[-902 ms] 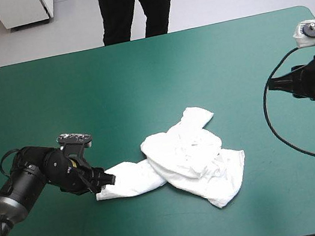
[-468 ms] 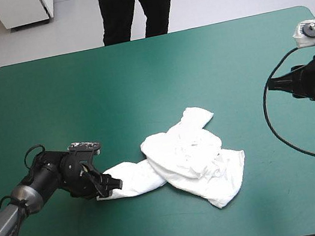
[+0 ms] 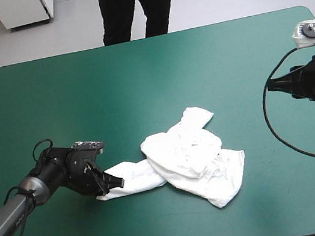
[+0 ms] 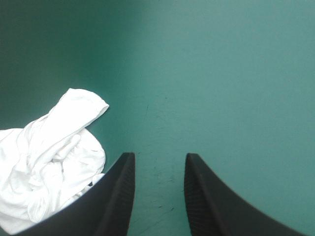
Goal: Fold the cloth
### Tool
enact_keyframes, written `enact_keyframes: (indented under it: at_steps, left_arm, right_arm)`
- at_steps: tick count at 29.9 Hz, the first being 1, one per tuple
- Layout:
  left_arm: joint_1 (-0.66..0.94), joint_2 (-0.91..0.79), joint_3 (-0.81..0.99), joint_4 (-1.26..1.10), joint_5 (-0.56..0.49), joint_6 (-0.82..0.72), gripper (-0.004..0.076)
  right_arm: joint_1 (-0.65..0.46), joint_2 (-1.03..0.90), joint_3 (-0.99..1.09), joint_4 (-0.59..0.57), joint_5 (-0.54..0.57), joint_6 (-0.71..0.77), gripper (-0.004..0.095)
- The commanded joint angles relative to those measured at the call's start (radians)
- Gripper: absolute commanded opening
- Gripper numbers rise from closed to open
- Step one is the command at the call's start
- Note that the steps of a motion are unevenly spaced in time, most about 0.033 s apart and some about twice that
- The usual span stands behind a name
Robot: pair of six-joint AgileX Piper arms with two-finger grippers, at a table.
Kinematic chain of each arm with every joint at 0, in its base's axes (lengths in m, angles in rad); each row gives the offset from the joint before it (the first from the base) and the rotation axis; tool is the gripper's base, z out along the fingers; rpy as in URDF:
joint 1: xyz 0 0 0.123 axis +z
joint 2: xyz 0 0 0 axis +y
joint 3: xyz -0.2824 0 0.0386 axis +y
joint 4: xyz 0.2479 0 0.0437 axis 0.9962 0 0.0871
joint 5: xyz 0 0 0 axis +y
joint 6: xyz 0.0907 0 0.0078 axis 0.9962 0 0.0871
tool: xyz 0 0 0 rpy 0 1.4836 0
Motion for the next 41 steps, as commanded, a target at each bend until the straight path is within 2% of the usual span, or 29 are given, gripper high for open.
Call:
enact_keyframes:
  at_steps: [1, 4, 8, 15, 17, 20, 22, 27, 33, 41]
  left_arm:
    - [-0.002, -0.005, -0.014, -0.027, -0.038, -0.003, -0.0007]
    - [-0.002, -0.005, -0.014, -0.027, -0.038, -0.003, -0.0009]
    - [-0.002, -0.005, -0.014, -0.027, -0.038, -0.003, -0.0009]
    - [-0.002, -0.005, -0.014, -0.027, -0.035, -0.003, -0.0009]
    - [-0.002, -0.005, -0.014, -0.027, -0.031, -0.003, -0.0009]
    - [-0.002, -0.005, -0.014, -0.027, -0.031, -0.003, -0.0009]
    - [-0.002, -0.005, -0.014, -0.027, -0.031, -0.003, -0.0009]
    - [-0.002, -0.005, -0.014, -0.027, -0.025, -0.003, -0.0009]
    - [-0.002, -0.005, -0.014, -0.027, -0.023, -0.003, -0.0009]
    - [-0.002, -0.005, -0.014, -0.027, -0.018, -0.003, -0.0009]
  right_arm:
    - [-0.006, -0.005, -0.026, 0.082, -0.002, -0.043, 0.0339]
    - [0.024, 0.015, -0.024, 0.127, -0.002, -0.044, 0.0339]
    - [0.147, 0.056, -0.023, 0.081, -0.002, -0.041, 0.0339]
    - [0.454, 0.134, 0.127, -0.196, -0.002, 0.124, 0.0345]
    - [0.493, 0.15, 0.178, -0.255, -0.004, 0.153, 0.0405]
    - [0.5, 0.18, 0.256, -0.265, -0.016, 0.226, 0.0566]
    - [0.487, 0.2, 0.291, -0.236, -0.024, 0.252, 0.0603]
    - [0.447, 0.229, 0.33, -0.201, -0.123, 0.252, 0.0587]
    - [0.413, 0.282, 0.341, -0.196, -0.147, 0.227, 0.0492]
    - [0.4, 0.36, 0.417, -0.167, -0.248, 0.205, 0.0488]
